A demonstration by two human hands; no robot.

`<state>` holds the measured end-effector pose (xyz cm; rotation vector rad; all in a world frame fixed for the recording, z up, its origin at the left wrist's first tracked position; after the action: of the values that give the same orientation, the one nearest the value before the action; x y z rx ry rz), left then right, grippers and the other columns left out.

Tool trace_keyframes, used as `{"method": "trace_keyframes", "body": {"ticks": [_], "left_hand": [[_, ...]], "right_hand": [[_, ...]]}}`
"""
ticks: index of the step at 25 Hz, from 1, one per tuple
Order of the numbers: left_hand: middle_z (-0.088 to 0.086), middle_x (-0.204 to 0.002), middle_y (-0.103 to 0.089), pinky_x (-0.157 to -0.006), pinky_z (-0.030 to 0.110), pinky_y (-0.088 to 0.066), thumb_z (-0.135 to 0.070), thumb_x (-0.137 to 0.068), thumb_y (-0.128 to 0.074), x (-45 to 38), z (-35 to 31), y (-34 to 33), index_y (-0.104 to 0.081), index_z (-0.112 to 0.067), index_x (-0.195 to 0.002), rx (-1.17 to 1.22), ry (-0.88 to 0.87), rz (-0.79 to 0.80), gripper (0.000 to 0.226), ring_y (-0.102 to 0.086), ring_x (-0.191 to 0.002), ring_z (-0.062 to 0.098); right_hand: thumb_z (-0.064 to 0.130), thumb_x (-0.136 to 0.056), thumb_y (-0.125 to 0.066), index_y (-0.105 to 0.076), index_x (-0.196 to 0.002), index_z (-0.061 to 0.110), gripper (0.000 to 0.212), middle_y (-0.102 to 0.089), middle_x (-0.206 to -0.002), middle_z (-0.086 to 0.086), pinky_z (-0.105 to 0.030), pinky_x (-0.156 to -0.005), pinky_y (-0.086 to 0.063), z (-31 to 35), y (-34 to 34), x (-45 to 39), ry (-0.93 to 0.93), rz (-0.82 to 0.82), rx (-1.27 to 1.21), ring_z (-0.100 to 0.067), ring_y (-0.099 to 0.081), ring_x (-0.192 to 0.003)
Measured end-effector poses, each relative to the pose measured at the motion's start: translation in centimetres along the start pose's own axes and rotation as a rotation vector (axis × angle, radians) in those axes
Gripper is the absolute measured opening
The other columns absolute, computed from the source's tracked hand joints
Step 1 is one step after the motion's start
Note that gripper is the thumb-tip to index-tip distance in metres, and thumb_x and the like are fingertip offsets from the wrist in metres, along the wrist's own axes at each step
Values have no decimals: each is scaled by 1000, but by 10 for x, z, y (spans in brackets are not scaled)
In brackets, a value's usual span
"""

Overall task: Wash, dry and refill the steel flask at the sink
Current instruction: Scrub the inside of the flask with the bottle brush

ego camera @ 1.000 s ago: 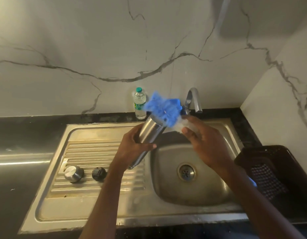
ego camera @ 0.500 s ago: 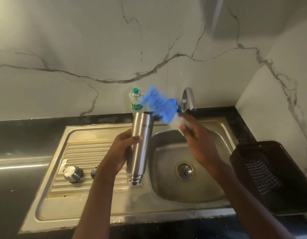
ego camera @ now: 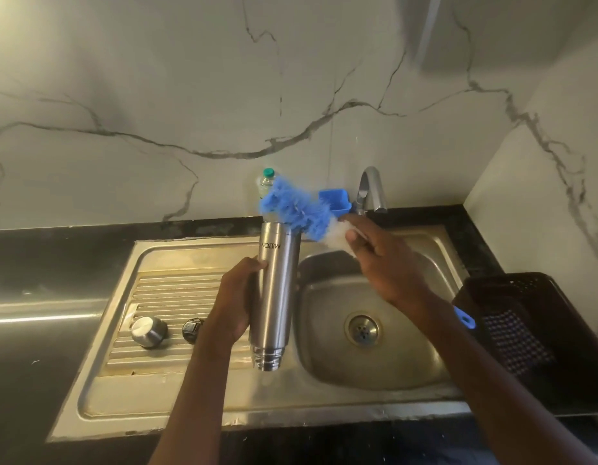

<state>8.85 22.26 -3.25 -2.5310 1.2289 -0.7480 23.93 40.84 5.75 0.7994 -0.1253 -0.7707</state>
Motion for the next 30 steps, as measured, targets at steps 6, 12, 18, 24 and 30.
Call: {"method": "trace_keyframes", "body": {"ticks": [6,12,18,24,30], "left_hand": [[23,-99,-71,-72,45,-63,-63,-101,-48,-4,16,-4,-64,-4,-131,189,86,-21,69,-72,-79,35],[26,-108,-67,-71,38,-64,-71,-89,-63,-12,22,-14,-64,-1,-129,366,178,24,80,-75,-76,33],[45,-131,-57,-113,52,-46,-47,-114,-24,-44,7,17,-49,15,-133,591,-66,38,70,-60,-129,46],[22,-121,-71,-72,56,-65,-76,-78,-68,-43,20,10,-56,-6,-134,882,136,-297,90,-72,-103,39],[19,-129,-71,-84,55,-64,-27,-74,-90,-36,15,39,-50,-12,-144,812,-65,-409,82,-73,-114,34]], "right_hand": [[43,-108,-45,-53,-139,42,33,-73,-121,2,-38,-87,-53,-34,-53,36,-144,40,-109,-26,-69,-109],[33,-106,-53,-47,-141,43,37,-64,-133,13,-32,-91,-50,-11,-54,39,26,-61,-150,-12,-61,-116],[38,-106,-46,-54,-144,31,39,-63,-138,17,-31,-101,-50,-11,-82,70,171,193,-360,-10,-62,-124],[42,-106,-51,-56,-137,29,34,-68,-104,3,-26,-64,-50,-13,-100,41,-160,121,-573,-6,-62,-80],[39,-105,-54,-58,-124,20,27,-60,-77,-10,-16,-39,-35,-14,-136,69,-693,154,-1219,-9,-47,-52]]}}
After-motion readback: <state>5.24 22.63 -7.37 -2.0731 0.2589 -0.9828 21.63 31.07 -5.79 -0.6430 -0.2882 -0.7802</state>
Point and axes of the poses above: each hand's wrist, its own x-axis away from the middle knuckle, its own y-axis out of the back of the hand, z = x × y, the point moved 9 cm from there along -x, towards the middle knuckle
